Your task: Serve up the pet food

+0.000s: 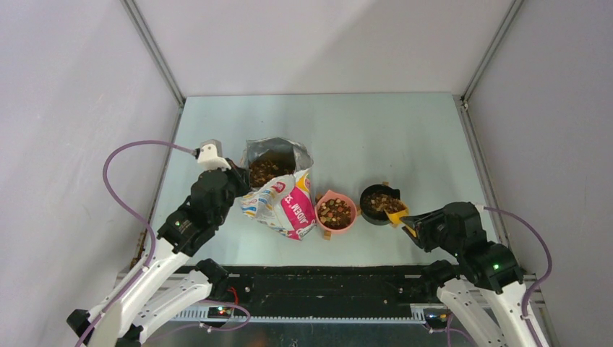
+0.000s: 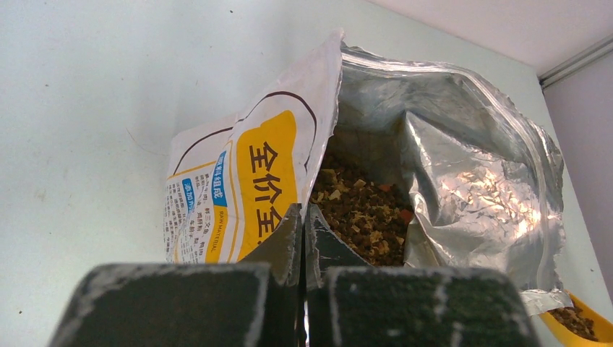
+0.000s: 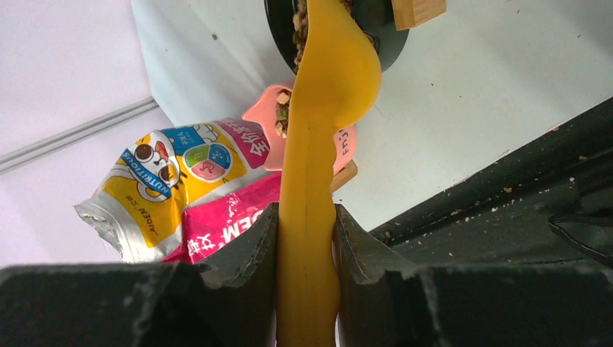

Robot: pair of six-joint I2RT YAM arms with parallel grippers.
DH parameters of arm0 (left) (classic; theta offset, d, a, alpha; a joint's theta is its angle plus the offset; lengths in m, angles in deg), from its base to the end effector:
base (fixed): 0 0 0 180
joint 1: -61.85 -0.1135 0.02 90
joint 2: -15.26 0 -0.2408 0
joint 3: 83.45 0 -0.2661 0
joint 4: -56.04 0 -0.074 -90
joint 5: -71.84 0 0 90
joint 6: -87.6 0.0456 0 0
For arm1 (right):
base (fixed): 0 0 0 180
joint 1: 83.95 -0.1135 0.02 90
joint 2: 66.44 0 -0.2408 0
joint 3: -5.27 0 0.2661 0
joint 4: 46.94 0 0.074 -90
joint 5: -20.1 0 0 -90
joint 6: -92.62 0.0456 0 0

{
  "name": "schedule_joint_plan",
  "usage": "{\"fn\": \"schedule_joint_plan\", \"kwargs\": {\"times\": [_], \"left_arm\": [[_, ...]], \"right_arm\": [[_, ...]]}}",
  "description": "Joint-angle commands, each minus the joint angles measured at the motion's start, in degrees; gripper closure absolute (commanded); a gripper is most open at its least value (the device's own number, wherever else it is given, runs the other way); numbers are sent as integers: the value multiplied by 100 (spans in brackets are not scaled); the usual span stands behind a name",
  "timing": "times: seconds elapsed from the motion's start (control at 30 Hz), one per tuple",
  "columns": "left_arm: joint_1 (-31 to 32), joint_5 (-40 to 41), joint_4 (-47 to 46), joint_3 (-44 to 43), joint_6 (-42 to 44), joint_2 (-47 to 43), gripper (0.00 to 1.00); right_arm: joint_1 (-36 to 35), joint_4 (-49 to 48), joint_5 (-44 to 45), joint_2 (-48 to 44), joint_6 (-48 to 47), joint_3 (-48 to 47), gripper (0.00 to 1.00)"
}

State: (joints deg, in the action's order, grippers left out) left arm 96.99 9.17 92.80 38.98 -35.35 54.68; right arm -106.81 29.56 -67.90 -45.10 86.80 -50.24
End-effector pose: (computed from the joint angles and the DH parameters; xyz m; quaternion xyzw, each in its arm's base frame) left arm 0.1718 -0.0953 0.3128 -0.1227 0.7916 -0.1584 0.5772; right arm 0.0967 0.0390 0.2701 0.4724 0.7831 0.3154 0.2531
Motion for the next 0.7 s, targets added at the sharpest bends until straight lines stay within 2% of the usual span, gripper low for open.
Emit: {"fn": "schedule_joint_plan", "kwargs": {"times": [0.0, 0.67], "left_arm": [[3, 244, 117, 53, 100, -48, 100], [2, 204, 82, 74, 113, -57, 100]], "right_arm": [[191, 100, -71, 306, -124, -358, 100], [1392, -451, -1528, 1251, -1425, -463, 100]]}}
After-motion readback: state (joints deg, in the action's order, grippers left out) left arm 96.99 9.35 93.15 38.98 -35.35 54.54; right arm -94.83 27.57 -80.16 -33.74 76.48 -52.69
